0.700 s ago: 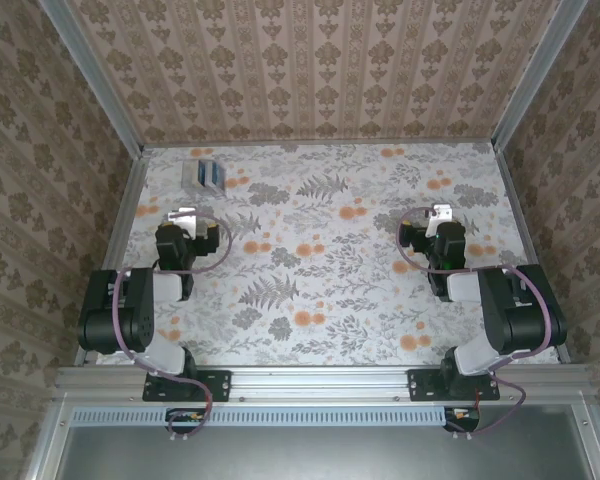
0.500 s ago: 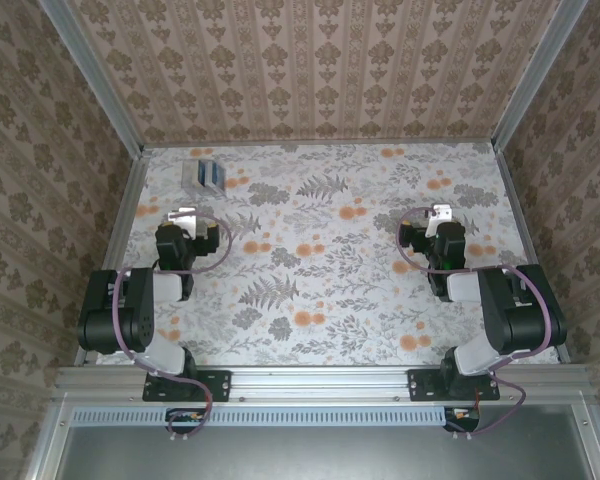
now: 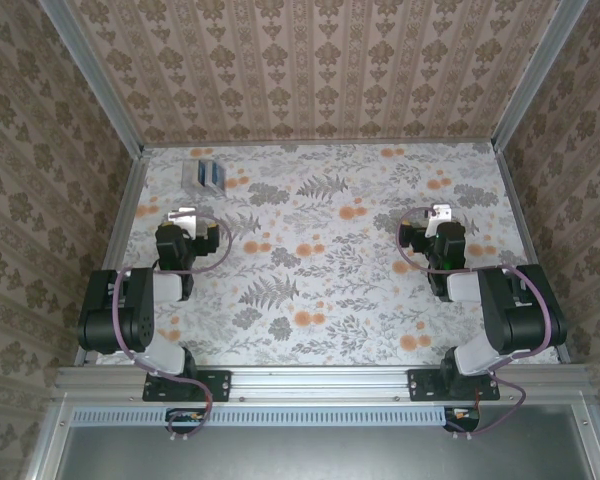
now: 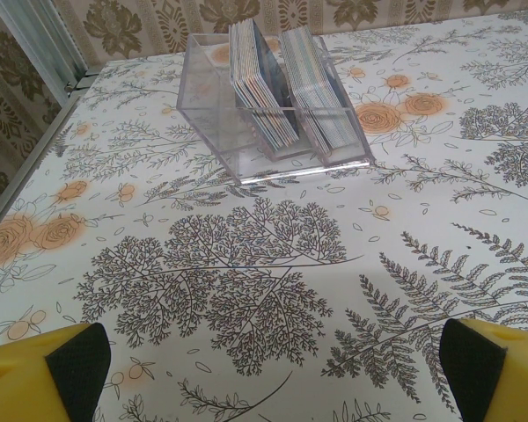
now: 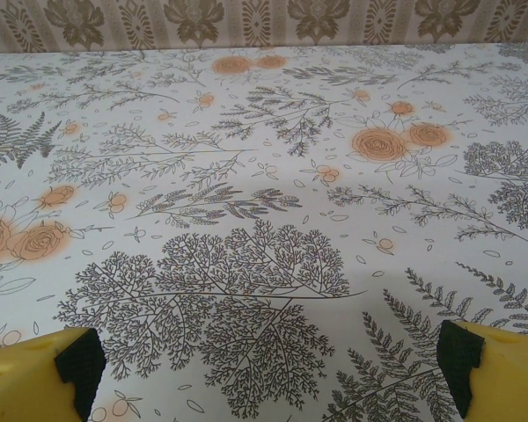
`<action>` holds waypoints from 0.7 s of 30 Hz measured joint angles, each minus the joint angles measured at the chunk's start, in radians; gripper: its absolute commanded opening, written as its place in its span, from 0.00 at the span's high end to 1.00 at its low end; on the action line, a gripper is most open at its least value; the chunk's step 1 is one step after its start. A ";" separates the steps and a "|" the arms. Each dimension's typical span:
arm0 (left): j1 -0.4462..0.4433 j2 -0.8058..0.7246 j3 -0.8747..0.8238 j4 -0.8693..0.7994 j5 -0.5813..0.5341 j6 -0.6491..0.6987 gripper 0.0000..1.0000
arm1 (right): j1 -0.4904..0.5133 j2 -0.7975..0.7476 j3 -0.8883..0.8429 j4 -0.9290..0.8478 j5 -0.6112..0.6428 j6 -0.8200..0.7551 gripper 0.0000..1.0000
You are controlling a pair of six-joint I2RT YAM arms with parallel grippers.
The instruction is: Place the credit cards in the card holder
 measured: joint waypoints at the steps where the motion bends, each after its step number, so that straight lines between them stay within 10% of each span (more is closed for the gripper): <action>1: 0.000 0.000 0.000 0.000 0.000 0.000 0.00 | -0.001 0.000 0.000 0.000 0.000 0.000 0.00; 13: 0.027 -0.016 -0.003 -0.013 0.034 -0.011 0.00 | -0.026 -0.063 0.027 -0.132 0.005 0.027 0.00; 21: -0.098 -0.357 0.186 -0.479 -0.009 -0.019 0.00 | -0.030 -0.440 0.105 -0.355 0.077 0.156 0.00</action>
